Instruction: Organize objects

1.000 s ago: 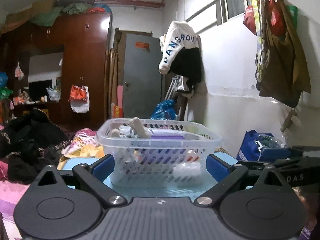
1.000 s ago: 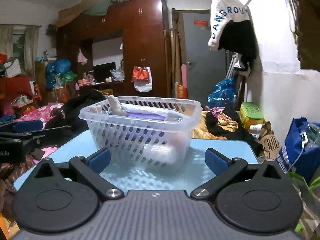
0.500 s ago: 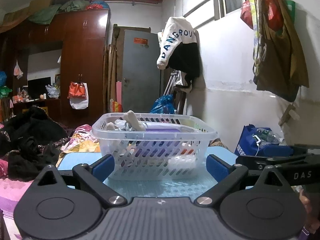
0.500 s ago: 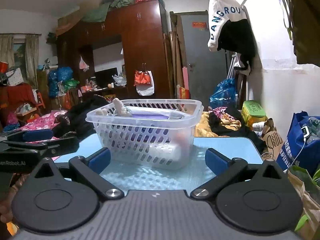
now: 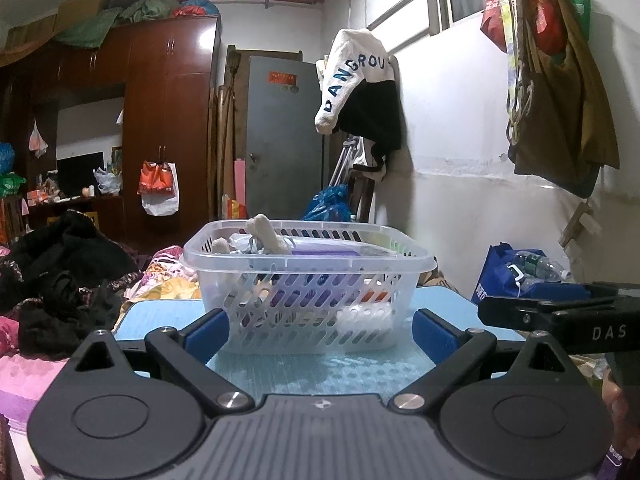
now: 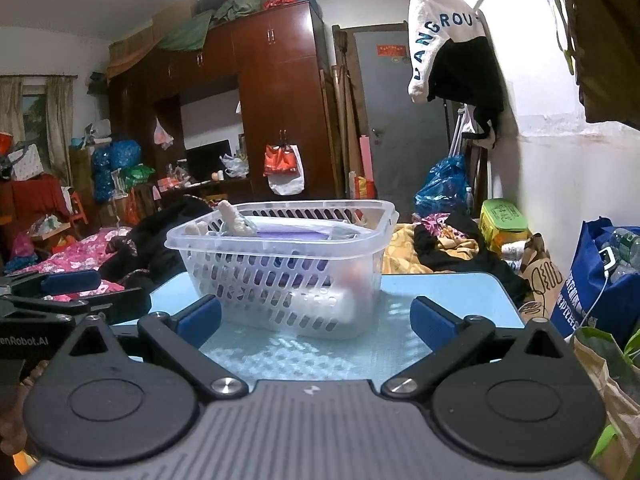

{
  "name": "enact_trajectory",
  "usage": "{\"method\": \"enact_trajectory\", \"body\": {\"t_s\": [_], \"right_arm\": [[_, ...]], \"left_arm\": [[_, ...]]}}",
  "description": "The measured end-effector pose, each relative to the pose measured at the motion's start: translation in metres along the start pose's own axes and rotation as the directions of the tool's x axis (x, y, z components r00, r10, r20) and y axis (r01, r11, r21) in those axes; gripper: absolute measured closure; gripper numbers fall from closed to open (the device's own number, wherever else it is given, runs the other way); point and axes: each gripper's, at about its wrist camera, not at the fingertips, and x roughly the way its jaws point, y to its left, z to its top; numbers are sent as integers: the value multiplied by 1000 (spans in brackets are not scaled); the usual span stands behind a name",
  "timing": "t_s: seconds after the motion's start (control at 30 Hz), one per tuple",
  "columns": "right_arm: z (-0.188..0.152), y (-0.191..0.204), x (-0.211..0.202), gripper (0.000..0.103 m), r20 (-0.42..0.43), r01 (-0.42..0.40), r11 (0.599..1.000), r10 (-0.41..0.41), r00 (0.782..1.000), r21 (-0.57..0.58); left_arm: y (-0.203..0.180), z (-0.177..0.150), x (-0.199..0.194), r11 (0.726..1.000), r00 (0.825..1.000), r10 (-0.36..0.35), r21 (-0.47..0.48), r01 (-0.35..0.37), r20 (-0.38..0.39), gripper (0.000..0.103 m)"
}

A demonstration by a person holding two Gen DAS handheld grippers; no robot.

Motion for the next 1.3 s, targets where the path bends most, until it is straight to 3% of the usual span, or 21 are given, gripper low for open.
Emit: {"method": "enact_trajectory", "body": {"t_s": [1.3], "right_arm": [[-1, 0, 2, 0, -5, -14, 1000, 14, 1000, -18]], "left_arm": [[-2, -2, -2, 1000, 1000, -21, 7, 21, -7, 4]]}}
